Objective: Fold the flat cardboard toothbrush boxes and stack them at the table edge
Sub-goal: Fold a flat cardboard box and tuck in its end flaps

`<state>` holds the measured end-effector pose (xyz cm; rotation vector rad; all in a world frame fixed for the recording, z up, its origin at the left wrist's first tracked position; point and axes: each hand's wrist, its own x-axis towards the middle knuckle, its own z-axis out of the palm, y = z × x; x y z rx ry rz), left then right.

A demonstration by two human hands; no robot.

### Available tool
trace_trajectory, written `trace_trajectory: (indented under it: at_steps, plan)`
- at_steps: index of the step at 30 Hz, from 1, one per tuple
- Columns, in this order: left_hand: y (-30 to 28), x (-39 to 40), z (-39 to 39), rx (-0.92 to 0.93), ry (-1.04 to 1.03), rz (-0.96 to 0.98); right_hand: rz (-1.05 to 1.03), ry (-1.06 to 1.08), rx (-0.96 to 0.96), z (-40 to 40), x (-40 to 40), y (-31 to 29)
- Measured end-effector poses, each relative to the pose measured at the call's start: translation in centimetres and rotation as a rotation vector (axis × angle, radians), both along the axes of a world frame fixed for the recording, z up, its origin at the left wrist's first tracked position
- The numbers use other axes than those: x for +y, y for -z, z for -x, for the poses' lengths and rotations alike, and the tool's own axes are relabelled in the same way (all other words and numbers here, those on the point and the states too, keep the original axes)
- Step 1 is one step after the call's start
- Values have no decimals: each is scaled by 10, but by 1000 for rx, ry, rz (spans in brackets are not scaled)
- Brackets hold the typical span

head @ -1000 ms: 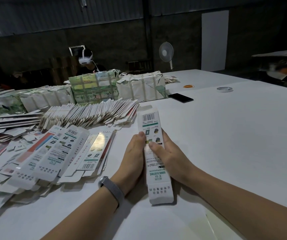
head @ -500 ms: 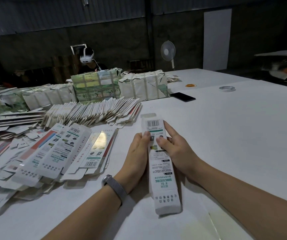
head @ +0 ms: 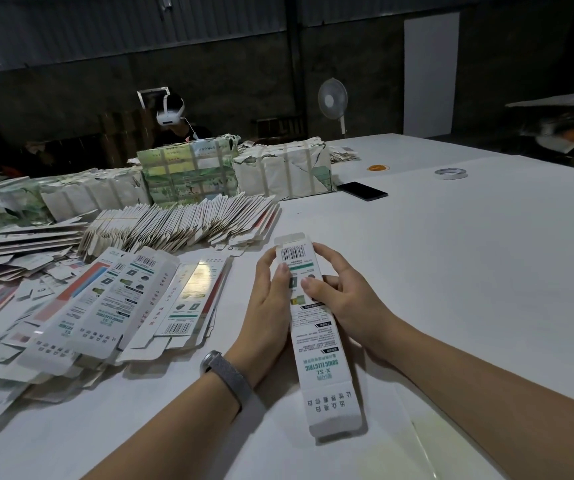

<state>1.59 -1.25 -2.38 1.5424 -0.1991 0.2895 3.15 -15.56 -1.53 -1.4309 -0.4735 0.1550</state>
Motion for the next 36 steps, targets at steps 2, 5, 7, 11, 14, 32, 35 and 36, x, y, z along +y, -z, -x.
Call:
trace_trajectory:
  at_steps: [2,5,7,11,14,32,35,36]
  plan:
    - [-2,-1,1,1,7,8,-5,2,5,1,0,-1]
    - [-3,-1,2,1,16,-6,-11,12,10,1,0,-1]
    - [-3,-2,3,-3,33,-40,-41,48,24,0,-1,-2]
    - [-2,-4,4,-33,53,-107,-111,111,80,-4,-2,-2]
    - [-1,-3,4,-35,54,-134,-106,117,83,-5,-1,-2]
    - [-3,-1,2,3,145,-102,-113,210,52,-7,-3,-1]
    - [-3,-2,3,15,163,-52,-144,198,49,-7,-3,-2]
    - [-3,-2,4,14,173,-35,-156,195,45,-7,-3,-2]
